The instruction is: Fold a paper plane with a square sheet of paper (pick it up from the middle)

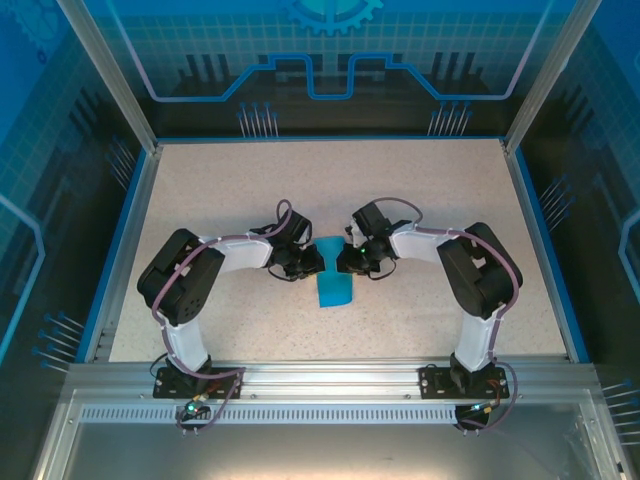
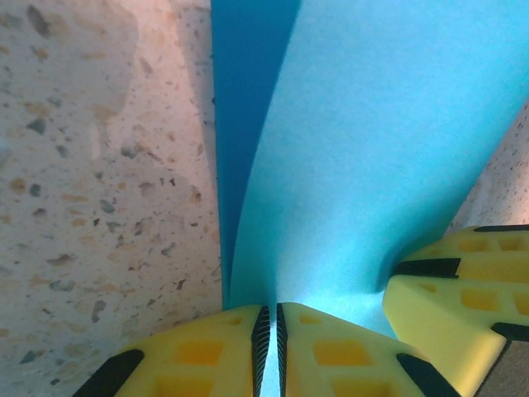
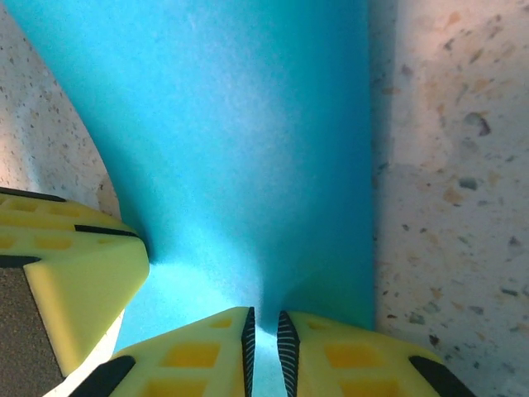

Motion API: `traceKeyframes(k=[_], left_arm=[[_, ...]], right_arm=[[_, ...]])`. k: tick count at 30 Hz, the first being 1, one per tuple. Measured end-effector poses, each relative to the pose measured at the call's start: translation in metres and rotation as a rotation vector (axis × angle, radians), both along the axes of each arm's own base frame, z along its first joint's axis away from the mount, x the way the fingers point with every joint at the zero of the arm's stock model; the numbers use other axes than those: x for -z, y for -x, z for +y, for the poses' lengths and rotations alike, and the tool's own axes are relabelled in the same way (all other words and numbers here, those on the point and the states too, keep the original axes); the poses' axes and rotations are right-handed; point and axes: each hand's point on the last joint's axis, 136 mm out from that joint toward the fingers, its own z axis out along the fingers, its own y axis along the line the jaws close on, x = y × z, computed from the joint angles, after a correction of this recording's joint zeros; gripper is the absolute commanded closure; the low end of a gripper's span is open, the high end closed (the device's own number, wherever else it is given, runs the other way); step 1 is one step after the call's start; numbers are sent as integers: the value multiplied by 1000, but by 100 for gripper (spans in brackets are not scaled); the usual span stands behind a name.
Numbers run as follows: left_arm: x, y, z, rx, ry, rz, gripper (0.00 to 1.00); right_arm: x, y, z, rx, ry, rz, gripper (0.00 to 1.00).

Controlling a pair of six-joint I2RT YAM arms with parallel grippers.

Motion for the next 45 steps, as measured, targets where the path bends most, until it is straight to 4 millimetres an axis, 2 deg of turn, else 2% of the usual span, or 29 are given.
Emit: traceKeyframes(k=[4, 10, 16, 21, 24, 29, 31, 35, 45], left_arm=[[0, 0, 0, 0, -1, 1, 86], [0, 0, 0, 0, -2, 2, 86], [0, 0, 0, 0, -3, 5, 86], [0, 0, 0, 0, -5, 7, 86], [0, 0, 0, 0, -5, 7, 86], [0, 0, 0, 0, -5, 7, 86], [0, 0, 0, 0, -5, 7, 86], [0, 0, 0, 0, -4, 7, 86], [0, 0, -1, 1, -5, 8, 86]], right_arm=[[-5, 2, 1, -1, -18, -12, 81], [-17, 14, -1, -3, -58, -12, 82], [0, 33, -9, 4, -44, 50, 87], [1, 32, -10, 11, -48, 56, 89], [-6, 34, -8, 5, -69, 53, 89], [-29, 42, -6, -10, -121, 14, 90], [-24, 49, -8, -11, -121, 29, 91], [2, 71, -19, -1, -92, 109, 91], [-6, 77, -14, -20, -108, 105, 91]])
